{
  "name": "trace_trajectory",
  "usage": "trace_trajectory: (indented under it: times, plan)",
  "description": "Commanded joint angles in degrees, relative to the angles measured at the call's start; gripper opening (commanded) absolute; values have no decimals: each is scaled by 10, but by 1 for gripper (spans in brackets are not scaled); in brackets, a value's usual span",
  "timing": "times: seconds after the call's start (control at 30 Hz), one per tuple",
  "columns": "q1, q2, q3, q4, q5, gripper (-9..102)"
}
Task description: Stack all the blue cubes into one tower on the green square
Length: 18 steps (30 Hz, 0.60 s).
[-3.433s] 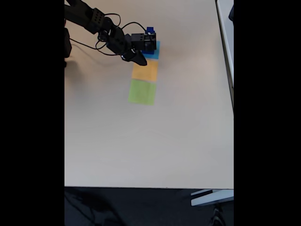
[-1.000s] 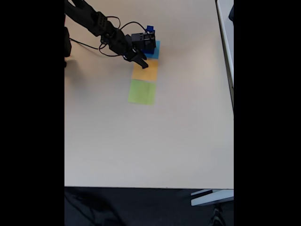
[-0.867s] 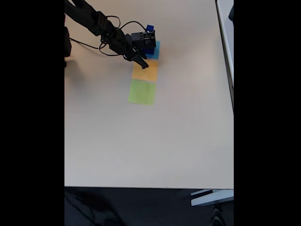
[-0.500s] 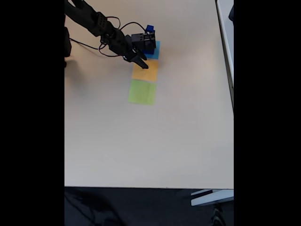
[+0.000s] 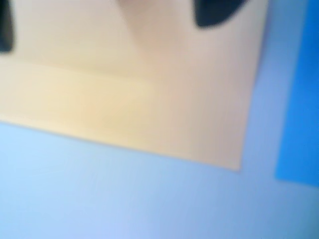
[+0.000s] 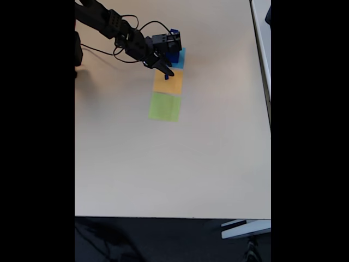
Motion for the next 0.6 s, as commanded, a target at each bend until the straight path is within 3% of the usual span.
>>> trace_trajectory:
  times: [0.0, 0.37, 0.57]
  plan:
    - [6, 64, -47, 50, -11, 18]
    - [31, 122, -216, 310, -51, 18]
    - [18, 117, -330, 413, -46, 21]
